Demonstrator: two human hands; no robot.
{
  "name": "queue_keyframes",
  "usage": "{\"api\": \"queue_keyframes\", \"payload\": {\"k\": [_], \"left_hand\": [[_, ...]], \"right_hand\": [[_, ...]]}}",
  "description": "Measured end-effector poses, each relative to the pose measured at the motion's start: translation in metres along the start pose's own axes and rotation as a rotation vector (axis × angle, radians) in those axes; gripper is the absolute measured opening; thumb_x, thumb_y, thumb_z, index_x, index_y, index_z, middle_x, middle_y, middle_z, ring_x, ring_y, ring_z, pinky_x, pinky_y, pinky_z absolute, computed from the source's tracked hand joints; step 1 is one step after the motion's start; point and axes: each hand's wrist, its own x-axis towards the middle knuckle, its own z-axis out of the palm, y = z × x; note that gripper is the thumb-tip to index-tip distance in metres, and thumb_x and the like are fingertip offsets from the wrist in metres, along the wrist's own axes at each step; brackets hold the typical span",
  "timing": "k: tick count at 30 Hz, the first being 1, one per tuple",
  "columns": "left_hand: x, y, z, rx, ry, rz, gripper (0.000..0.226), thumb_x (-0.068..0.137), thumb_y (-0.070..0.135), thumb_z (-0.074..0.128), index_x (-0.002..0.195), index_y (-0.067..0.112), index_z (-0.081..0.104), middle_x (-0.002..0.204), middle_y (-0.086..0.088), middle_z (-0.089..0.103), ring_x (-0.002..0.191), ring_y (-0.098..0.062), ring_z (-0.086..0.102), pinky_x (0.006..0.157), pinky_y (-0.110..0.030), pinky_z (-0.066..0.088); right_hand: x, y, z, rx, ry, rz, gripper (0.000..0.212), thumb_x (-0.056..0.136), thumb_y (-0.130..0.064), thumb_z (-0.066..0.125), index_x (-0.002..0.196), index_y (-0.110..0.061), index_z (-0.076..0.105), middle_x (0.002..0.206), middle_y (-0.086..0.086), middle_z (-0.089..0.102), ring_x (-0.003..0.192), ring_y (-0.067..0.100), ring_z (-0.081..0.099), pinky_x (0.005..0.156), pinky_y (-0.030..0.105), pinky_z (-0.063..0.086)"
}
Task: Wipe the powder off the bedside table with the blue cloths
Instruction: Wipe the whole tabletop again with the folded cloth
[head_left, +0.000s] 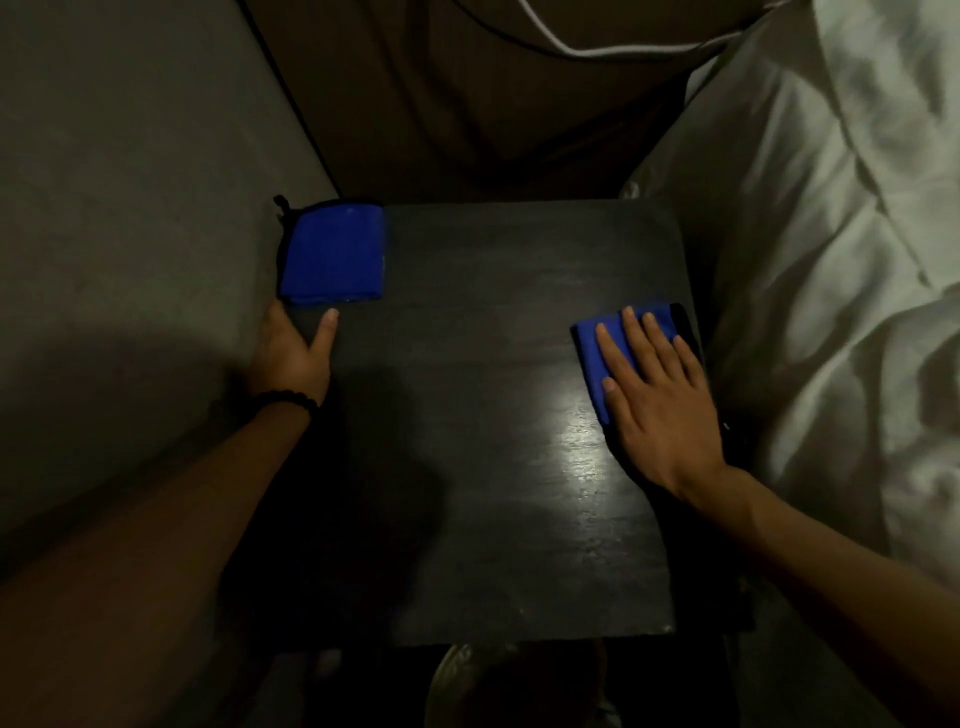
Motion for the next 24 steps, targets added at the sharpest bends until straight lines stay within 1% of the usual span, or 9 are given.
{"api": "queue_keyframes", "payload": {"k": [4,6,14,18,24], "left_hand": [[0.0,-0.001,0.0,0.006,-0.001,0.008,0.079,0.095,0.059,0.039,0.152,0.01,0.015,0.157,-0.016,0.026,0.142,-0.031,0.027,0.117,-0.041,0.015],[-0.001,-0.001,-0.001,0.003,0.004,0.013,0.079,0.095,0.059,0.039,0.152,0.009,0.016,0.156,-0.016,0.027,0.14,-0.031,0.029,0.116,-0.039,0.017],[0.001,-0.003,-0.003,0.019,-0.031,0.0,0.078,0.096,0.057,0.039,0.15,0.005,0.02,0.155,-0.02,0.029,0.139,-0.035,0.032,0.115,-0.043,0.02],[0.0,-0.002,-0.005,0.031,-0.026,0.015,0.077,0.096,0.057,0.039,0.149,0.003,0.022,0.153,-0.022,0.031,0.138,-0.035,0.033,0.115,-0.044,0.02],[-0.001,0.0,-0.006,0.028,-0.058,-0.008,0.076,0.097,0.056,0.037,0.151,0.007,0.016,0.157,-0.018,0.026,0.14,-0.033,0.029,0.115,-0.042,0.02]], "right_hand": [[-0.002,-0.002,0.001,0.018,0.018,0.038,0.062,0.105,-0.047,0.011,0.161,-0.021,0.021,0.169,0.009,0.012,0.157,0.024,0.007,0.125,0.049,0.014],[-0.004,-0.003,0.001,0.037,0.034,0.058,0.062,0.105,-0.047,0.011,0.161,-0.021,0.022,0.169,0.009,0.014,0.156,0.024,0.009,0.125,0.05,0.016],[-0.009,-0.004,0.006,0.055,0.073,0.155,0.061,0.106,-0.046,0.012,0.161,-0.023,0.023,0.169,0.009,0.016,0.156,0.024,0.011,0.125,0.046,0.012],[-0.012,-0.007,0.005,0.053,0.061,0.193,0.062,0.106,-0.048,0.009,0.162,-0.024,0.02,0.169,0.008,0.013,0.156,0.023,0.008,0.125,0.044,0.009],[-0.017,-0.021,-0.004,0.063,0.03,0.298,0.068,0.1,-0.05,0.001,0.162,-0.025,0.013,0.17,0.008,0.007,0.157,0.023,0.003,0.126,0.045,0.006]]}}
